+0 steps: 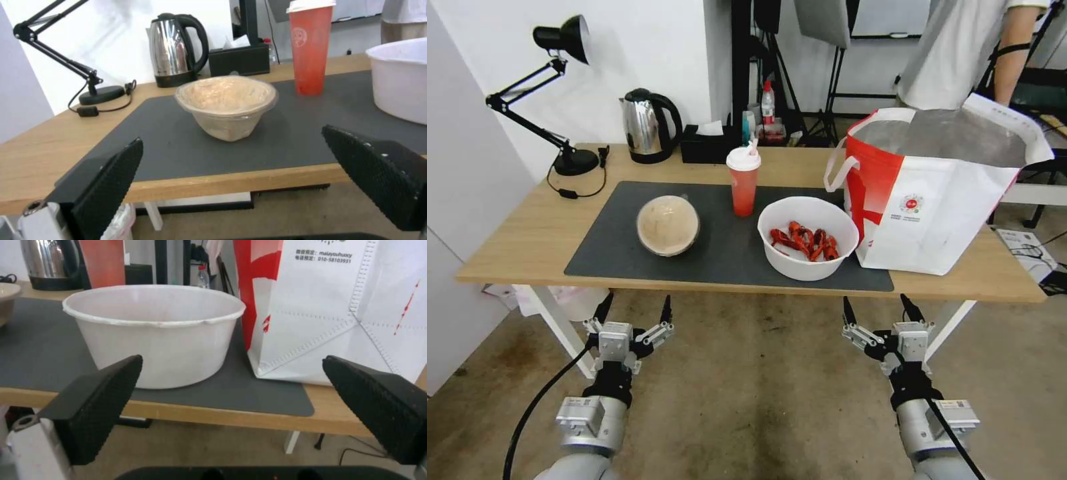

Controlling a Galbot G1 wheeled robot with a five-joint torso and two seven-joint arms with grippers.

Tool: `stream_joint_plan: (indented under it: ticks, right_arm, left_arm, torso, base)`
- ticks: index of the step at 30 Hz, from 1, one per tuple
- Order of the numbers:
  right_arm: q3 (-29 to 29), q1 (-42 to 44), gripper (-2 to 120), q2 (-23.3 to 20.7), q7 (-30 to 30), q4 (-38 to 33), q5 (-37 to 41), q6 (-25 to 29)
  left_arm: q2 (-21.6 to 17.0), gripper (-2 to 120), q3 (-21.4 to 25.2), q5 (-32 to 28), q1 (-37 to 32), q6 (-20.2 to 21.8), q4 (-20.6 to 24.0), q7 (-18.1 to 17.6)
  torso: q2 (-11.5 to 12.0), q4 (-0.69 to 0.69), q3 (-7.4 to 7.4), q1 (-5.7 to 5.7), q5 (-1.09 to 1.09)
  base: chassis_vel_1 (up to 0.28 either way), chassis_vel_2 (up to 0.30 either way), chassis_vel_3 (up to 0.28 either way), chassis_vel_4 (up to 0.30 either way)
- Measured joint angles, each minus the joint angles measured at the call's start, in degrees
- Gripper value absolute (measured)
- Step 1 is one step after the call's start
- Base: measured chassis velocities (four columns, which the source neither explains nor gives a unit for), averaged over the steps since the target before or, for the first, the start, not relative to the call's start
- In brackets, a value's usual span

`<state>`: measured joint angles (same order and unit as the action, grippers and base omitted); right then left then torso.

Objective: Pick up the trash from the table and place it into the takeout bag.

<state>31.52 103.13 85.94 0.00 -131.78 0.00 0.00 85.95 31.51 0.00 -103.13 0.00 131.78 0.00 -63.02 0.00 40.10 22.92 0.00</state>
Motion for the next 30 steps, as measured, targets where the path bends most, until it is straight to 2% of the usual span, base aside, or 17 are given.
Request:
stream_joint_plan:
  ticks: [30]
  right_arm:
    - [0.00, 0.00, 100, 0.00, 0.00, 0.00, 0.00, 0.00]
  left_arm:
    - [0.00, 100, 0.00, 0.00, 0.00, 0.00, 0.00, 0.00]
  torso:
    - [0.00, 0.00, 0.00, 0.00, 0.00]
  base:
    - [0.000, 0.000, 0.000, 0.000]
